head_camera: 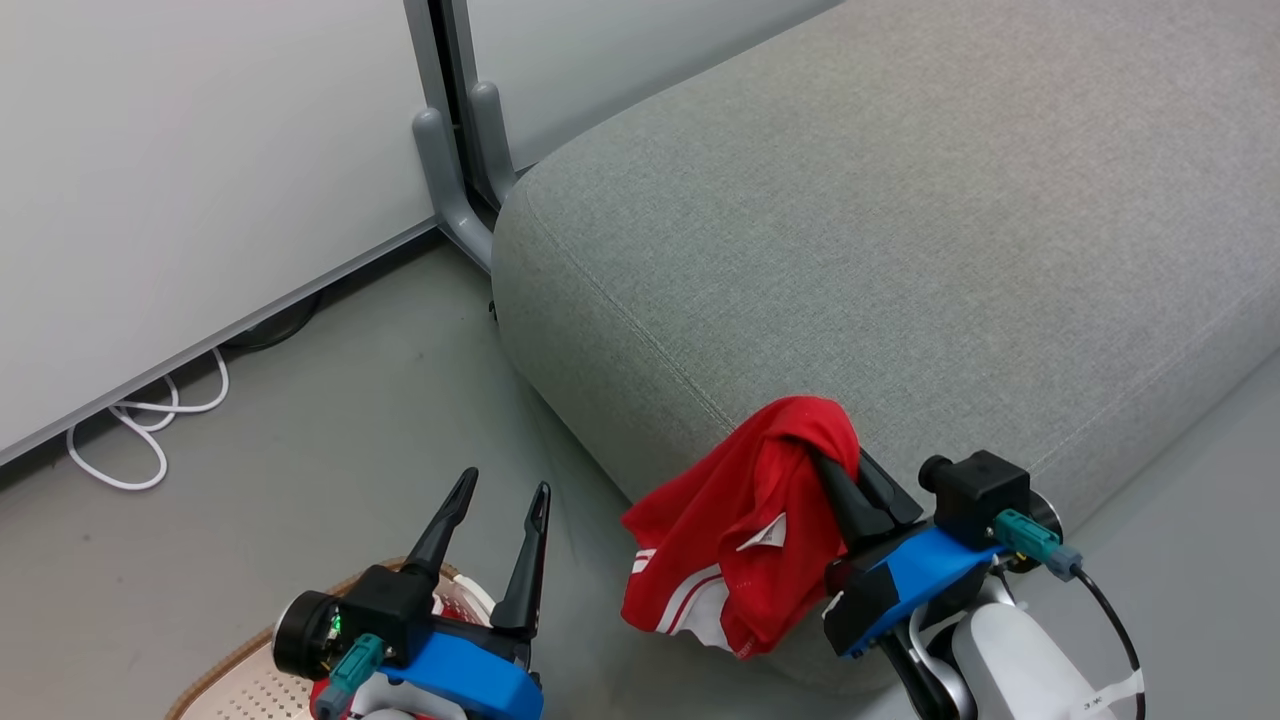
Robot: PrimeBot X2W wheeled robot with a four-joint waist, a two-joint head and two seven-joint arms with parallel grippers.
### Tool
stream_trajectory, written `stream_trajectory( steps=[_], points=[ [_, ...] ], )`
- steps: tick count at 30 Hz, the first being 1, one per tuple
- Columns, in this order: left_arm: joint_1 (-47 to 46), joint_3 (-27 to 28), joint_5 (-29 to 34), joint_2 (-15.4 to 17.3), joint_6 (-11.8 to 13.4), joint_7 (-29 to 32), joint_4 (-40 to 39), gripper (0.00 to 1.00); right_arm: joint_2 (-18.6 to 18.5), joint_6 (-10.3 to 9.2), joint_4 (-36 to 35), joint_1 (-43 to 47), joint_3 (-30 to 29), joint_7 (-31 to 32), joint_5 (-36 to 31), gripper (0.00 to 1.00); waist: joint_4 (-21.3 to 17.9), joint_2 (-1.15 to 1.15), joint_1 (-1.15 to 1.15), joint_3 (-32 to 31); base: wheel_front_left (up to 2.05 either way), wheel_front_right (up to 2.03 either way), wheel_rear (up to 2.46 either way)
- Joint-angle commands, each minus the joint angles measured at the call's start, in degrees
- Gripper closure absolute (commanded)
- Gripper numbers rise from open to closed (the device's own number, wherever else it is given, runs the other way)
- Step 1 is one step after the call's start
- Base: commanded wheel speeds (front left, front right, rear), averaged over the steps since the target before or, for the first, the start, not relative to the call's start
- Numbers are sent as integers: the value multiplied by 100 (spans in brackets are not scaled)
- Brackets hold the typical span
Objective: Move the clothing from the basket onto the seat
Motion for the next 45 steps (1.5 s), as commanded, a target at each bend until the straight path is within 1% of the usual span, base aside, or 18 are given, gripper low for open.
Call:
stream_trajectory(
  steps=[1,7,10,14,17,22,25,30,35,42,45],
  points=[
    [-84,36,25,37,-4,-16,-28,0,-8,1,1,-109,6,-57,34,100,-7,-1,0,20,0,0,0],
    [-130,71,65,72,-4,-17,-107,0,-7,1,45,-310,-34,-44,62,100,9,-1,0,174,0,0,0],
    [-175,65,93,131,-4,-17,-158,0,-6,1,123,-648,-129,36,72,100,35,-1,0,327,0,0,0],
    [-310,-13,133,261,-5,-16,-240,0,-6,1,259,-1360,-534,79,24,100,127,-1,0,668,0,0,0],
    [-461,-143,137,409,-5,-17,-306,0,-14,1,395,-1981,-992,111,-73,100,249,-1,0,933,0,0,0],
    [-759,-324,130,620,-5,-17,-462,0,-356,1,567,-3037,-1792,181,-86,100,522,-1,0,1384,0,0,0],
    [-912,-408,139,729,-5,-17,-613,0,-676,1,642,-3589,-2294,225,-70,100,680,-1,0,1686,0,0,0],
    [-1116,-511,159,904,-5,-17,-887,0,-1146,1,828,-4226,-3065,216,-197,100,903,-1,0,2186,0,0,0],
    [-1301,-585,197,1005,-5,-17,-1090,0,-1377,1,1206,-4230,-3618,117,-449,100,1141,-1,0,2594,0,0,0],
    [-1442,-628,240,1106,-5,-17,-1257,0,-1281,1,2145,-3919,-4176,-171,-807,100,1396,-1,0,3033,0,0,0],
    [-1475,-674,260,1151,-5,-17,-1268,0,-1285,1,2540,-3807,-4409,-276,-1190,100,1498,-1,0,3135,0,0,0]
  ],
)
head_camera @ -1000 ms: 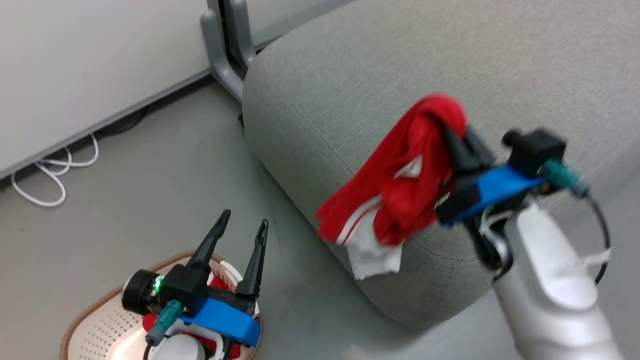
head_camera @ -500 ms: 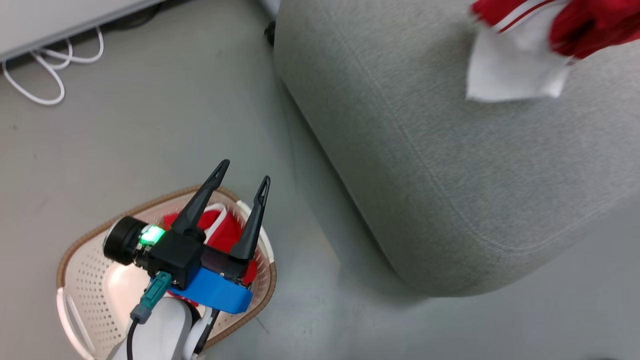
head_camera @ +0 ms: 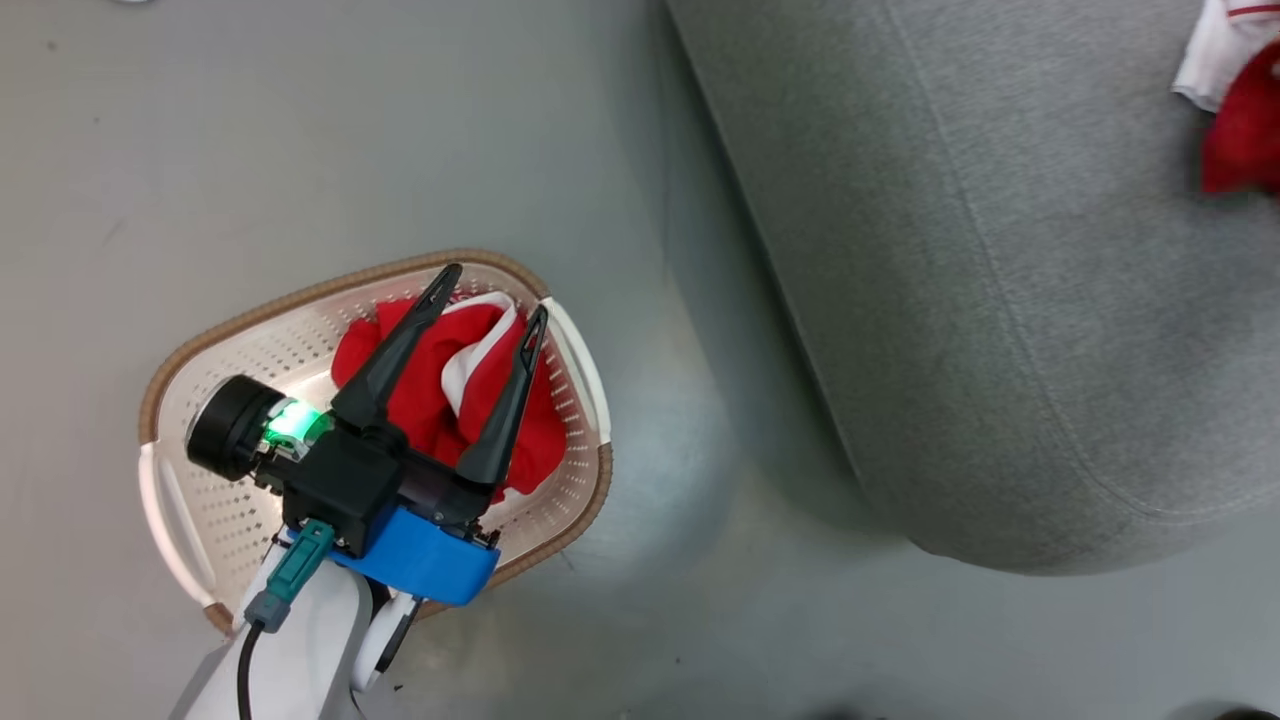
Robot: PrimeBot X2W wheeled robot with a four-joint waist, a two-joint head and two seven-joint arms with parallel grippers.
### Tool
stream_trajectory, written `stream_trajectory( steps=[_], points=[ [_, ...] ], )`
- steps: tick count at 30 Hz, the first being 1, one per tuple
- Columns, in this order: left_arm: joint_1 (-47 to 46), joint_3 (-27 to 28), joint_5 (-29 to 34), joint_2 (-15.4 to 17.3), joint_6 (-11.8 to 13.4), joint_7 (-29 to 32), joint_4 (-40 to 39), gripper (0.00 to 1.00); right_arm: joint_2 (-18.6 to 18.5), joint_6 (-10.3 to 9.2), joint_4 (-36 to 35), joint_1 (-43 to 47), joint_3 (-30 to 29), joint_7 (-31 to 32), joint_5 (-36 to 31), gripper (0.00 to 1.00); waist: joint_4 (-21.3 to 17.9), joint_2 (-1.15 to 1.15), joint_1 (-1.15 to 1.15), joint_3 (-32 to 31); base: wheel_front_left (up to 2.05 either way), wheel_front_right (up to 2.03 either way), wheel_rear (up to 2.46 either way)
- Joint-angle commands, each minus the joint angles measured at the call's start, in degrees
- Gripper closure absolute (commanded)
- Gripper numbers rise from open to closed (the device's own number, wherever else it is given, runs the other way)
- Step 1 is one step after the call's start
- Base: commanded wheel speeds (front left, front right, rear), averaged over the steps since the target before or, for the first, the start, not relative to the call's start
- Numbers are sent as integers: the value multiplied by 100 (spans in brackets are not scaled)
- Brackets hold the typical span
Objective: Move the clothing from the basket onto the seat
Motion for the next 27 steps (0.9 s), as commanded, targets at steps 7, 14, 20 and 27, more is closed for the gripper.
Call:
stream_trajectory(
  steps=[7,14,20,27],
  points=[
    [-190,10,-1,-13,-5,-17,3,0,57,1,608,73,-508,-180,-700,100,320,0,-1,152,0,0,0],
    [-212,-12,32,-56,-5,-17,81,0,48,1,744,-7,-715,-221,-1036,57,360,0,-1,77,0,0,0],
    [-160,-44,-16,-160,-5,-17,177,0,145,1,773,-11,-853,-232,-1265,0,356,0,-1,-107,0,0,0],
    [-36,-13,-159,-384,-5,-17,344,0,122,1,733,288,-764,-238,-1393,0,452,0,-1,-624,0,0,0]
  ],
)
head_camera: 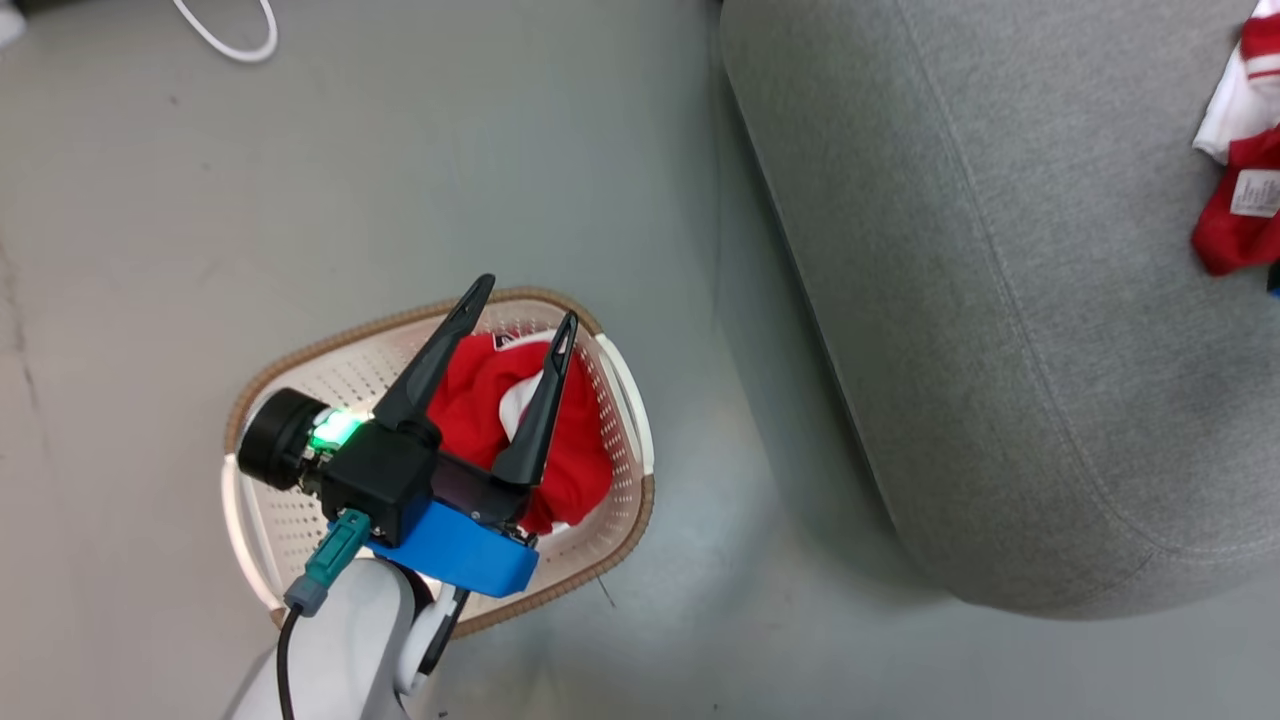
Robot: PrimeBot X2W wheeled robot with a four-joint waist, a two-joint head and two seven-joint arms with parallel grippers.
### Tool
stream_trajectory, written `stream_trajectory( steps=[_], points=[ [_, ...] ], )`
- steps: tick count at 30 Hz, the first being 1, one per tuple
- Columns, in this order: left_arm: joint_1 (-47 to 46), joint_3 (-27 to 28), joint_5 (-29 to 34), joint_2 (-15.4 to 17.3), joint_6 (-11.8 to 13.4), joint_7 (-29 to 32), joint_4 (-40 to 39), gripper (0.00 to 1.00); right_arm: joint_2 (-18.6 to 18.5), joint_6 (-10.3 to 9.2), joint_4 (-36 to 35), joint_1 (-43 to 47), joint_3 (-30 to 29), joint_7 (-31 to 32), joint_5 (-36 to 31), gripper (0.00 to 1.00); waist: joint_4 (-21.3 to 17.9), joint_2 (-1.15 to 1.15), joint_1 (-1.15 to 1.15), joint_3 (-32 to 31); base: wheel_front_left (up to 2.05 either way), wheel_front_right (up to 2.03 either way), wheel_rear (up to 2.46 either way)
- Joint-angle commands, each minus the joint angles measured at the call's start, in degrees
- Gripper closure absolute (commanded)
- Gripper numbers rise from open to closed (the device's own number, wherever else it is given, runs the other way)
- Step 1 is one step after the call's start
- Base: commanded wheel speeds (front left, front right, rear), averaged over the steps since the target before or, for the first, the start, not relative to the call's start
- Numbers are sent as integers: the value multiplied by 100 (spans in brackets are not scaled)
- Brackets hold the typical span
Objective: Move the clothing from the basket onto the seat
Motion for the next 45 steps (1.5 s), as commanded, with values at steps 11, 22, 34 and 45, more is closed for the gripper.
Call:
stream_trajectory(
  steps=[11,22,34,45],
  points=[
    [633,357,-237,-495,-5,-17,445,0,-62,1,-122,1055,603,-26,279,0,364,0,0,-1450,0,0,0],
    [1261,823,-291,-781,-5,-17,771,0,289,1,-1399,2652,1695,20,959,0,752,0,0,-2487,0,0,0],
    [1641,1412,-208,-872,4,-16,1090,0,939,1,-3480,4312,2394,510,1073,0,1286,0,0,-3069,0,0,0],
    [1799,1831,-109,-890,11,-16,1395,0,1135,1,-4502,5249,2693,843,1368,0,1706,0,0,-3290,0,0,0]
  ],
)
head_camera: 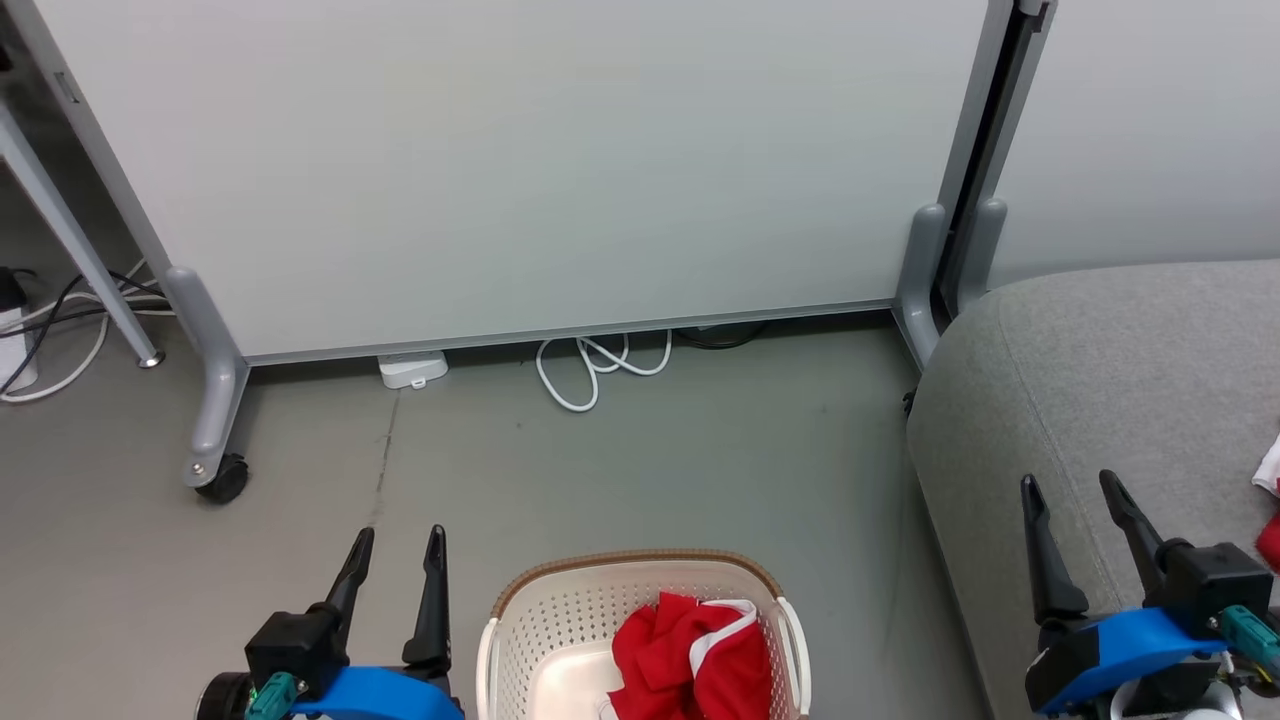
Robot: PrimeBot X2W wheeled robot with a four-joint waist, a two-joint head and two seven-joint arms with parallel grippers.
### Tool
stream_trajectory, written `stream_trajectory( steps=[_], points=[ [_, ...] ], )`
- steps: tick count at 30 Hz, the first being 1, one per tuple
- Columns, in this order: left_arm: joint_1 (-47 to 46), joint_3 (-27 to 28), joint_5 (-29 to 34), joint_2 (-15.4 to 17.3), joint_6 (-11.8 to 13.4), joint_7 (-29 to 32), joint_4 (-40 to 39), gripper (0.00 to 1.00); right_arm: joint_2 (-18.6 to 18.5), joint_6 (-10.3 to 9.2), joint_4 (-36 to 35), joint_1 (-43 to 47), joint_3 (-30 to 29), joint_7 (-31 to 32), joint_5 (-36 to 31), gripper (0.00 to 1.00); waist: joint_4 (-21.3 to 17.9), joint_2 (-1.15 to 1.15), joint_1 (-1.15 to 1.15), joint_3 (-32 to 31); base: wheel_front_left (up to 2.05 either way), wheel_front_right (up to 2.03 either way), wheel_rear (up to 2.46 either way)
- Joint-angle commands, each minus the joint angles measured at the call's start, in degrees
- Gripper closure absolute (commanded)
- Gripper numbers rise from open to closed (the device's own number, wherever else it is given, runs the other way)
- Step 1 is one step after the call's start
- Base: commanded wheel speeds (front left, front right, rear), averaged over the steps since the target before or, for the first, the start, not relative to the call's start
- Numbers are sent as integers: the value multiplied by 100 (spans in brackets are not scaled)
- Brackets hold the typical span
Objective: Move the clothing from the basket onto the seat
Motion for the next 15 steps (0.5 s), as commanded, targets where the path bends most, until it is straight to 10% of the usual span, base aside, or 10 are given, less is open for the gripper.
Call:
stream_trajectory(
  steps=[1,15],
  points=[
    [48,78,44,-2,10,-16,27,0,18,1,-85,153,28,42,44,0,54,0,1,-36,0,0,0],
    [132,288,104,-11,2,-16,59,0,21,1,-279,365,408,176,262,0,69,0,1,3,0,0,0]
  ],
)
